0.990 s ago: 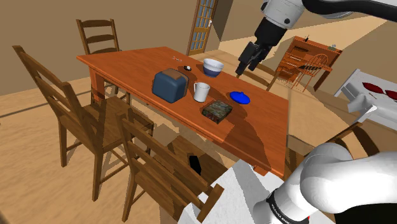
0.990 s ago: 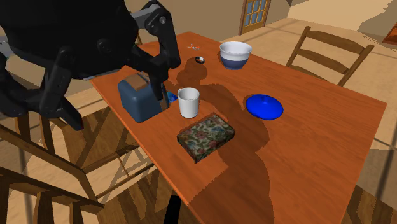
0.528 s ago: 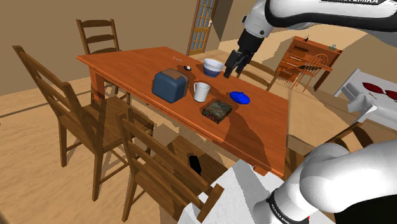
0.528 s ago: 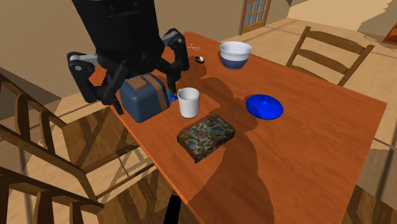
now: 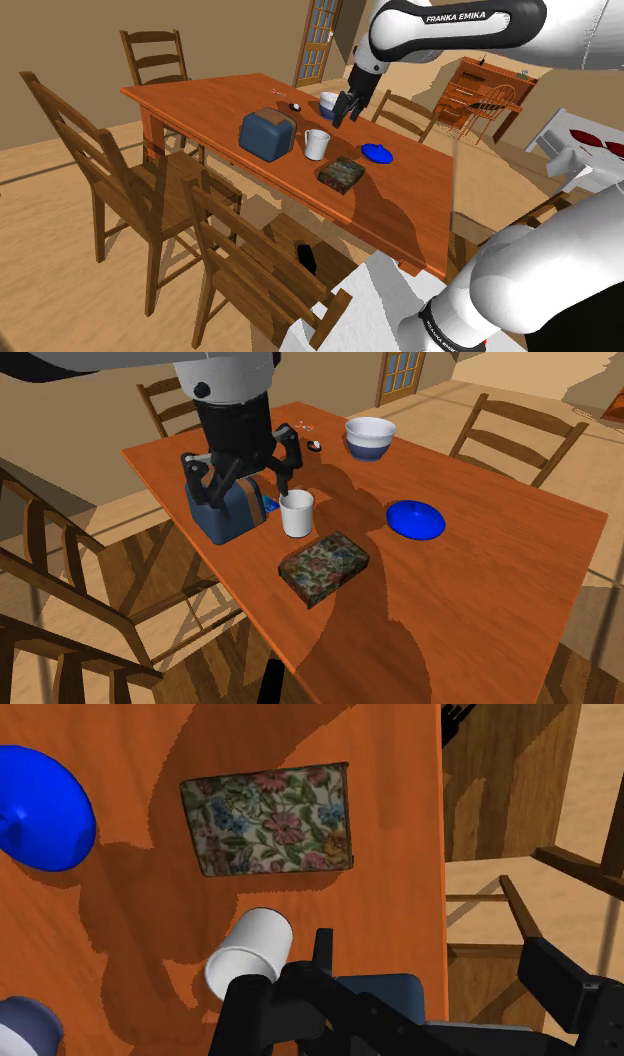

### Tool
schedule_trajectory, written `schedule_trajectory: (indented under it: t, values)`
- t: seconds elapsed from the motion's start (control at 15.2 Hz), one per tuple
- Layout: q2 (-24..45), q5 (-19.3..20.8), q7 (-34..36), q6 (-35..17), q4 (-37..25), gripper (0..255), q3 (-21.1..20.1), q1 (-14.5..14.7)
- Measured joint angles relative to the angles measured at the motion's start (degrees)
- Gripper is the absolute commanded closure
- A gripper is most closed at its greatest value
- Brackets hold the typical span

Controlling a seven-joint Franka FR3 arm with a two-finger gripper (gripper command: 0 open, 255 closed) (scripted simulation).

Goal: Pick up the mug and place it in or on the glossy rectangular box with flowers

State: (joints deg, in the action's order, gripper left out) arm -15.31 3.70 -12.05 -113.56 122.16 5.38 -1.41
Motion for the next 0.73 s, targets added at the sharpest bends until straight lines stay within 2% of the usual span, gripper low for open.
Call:
schedule_trajectory:
  t: [0.4, 0.73]
  values:
    - [12.06, -0.74, -4.09, -3.46, -6.99, 0, 2.0, -0.88]
    - [23.81, -2.11, -7.37, -5.07, -15.67, 0, 2.92, -1.98]
